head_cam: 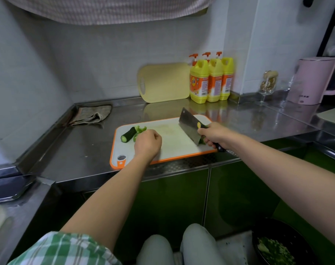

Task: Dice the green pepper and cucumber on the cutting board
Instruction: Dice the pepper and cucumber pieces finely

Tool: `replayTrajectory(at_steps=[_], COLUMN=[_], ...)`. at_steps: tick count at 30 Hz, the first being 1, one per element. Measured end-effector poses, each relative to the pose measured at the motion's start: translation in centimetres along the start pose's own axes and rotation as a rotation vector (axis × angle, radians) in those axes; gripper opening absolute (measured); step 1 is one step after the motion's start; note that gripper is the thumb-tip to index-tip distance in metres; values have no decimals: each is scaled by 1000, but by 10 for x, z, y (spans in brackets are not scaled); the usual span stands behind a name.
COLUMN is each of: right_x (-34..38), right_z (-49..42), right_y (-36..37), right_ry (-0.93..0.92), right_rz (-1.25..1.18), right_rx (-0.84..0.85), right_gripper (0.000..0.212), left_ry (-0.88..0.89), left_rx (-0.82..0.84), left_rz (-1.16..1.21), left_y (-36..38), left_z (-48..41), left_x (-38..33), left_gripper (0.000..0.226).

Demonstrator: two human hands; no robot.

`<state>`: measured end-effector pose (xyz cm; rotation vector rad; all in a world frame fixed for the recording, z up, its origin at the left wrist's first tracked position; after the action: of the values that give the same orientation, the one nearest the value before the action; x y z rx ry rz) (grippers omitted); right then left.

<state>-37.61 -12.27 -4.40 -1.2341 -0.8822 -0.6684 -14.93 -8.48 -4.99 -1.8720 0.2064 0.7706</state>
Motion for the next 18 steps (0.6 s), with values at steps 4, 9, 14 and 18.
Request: replayTrajectory(at_steps=[4, 9, 14, 18], right_x=[32, 53, 57, 62], right_z=[3, -5, -19, -24], right_y=[24, 56, 61, 66], right_ry=[-102, -115, -111, -128], right_rz=[-31, 307, 666, 778], right_rx=[91, 145, 102, 119], right_gripper=[18, 28, 18, 8], left_ry=[5, -6, -16, -22], left_rx=[-100, -130, -94, -131], left_rz=[-197, -391, -471, -501], left_y=[-18, -28, -27, -28], left_z=[-13, -28, -36, -39], left_x=[13, 30, 42, 47], left_gripper=[29, 29, 27, 31])
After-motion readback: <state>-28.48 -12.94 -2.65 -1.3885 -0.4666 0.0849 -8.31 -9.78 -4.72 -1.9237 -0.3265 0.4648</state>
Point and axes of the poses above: each hand's wrist, its own z-axis away from the middle knuckle, its own y-axis out of the palm, x = y × z, the point moved 7 cm from there along -z, towards the middle knuckle, and after that the axes turned 6 degrees about -y, right-handed, at the moved point
